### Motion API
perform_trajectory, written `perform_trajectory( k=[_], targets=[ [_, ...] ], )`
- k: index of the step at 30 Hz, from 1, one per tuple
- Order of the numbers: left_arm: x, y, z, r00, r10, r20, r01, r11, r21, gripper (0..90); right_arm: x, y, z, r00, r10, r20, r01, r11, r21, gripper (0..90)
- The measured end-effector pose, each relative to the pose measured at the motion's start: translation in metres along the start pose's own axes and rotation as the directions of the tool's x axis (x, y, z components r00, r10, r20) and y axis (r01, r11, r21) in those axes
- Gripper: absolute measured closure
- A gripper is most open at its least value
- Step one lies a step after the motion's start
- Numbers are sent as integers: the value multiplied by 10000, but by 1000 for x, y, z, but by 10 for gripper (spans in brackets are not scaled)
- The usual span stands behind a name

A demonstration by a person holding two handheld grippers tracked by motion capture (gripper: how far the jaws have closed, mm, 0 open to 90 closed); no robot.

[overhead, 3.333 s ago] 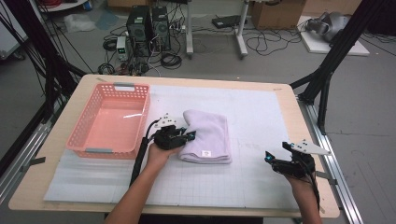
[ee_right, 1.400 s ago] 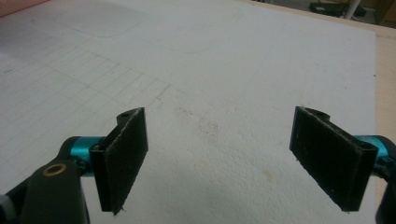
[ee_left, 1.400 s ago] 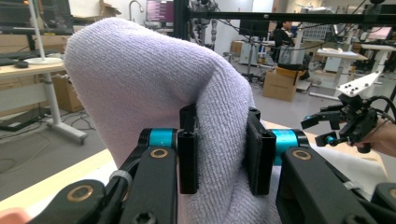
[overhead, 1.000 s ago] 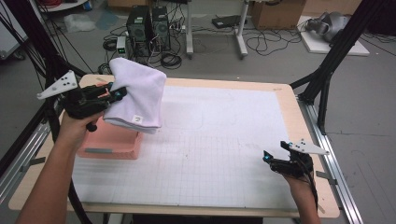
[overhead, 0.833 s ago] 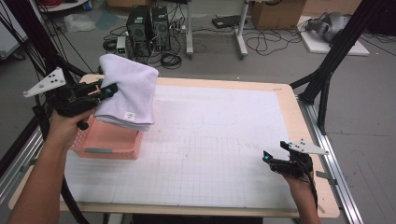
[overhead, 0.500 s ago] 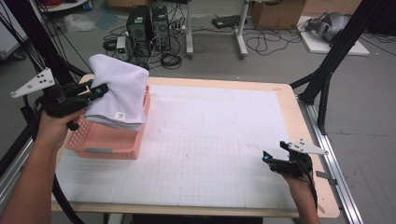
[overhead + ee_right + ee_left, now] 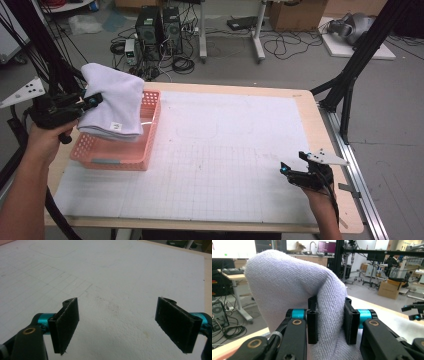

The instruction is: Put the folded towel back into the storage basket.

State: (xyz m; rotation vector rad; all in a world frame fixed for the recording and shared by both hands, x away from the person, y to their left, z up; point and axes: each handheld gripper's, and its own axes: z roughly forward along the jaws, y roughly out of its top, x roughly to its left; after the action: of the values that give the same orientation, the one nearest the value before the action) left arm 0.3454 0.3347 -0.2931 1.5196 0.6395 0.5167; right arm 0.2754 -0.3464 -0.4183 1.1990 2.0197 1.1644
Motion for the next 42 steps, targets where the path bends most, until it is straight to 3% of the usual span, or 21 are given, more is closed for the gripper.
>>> perform_trajectory(
  k=[14, 24, 34, 42],
  targets=[
    [3, -21, 17, 9985, -415, 347, 403, 9985, 359, 700, 1, 0, 1, 10000, -52, 11, 52, 10000, 53, 180],
    [1, -31, 39, 9933, -727, 894, 714, 9973, 173, 700, 2, 0, 1, 10000, -90, 27, 90, 9999, 101, 180],
    [14, -45, 56, 9916, -1116, 660, 1073, 9920, 659, 698, 2, 0, 0, 10000, -71, 70, 70, 9999, 94, 180],
    [26, -59, 57, 9841, -1737, 380, 1696, 9811, 937, 689, 2, -1, 0, 9999, -61, 85, 60, 9999, 126, 180]
  ],
)
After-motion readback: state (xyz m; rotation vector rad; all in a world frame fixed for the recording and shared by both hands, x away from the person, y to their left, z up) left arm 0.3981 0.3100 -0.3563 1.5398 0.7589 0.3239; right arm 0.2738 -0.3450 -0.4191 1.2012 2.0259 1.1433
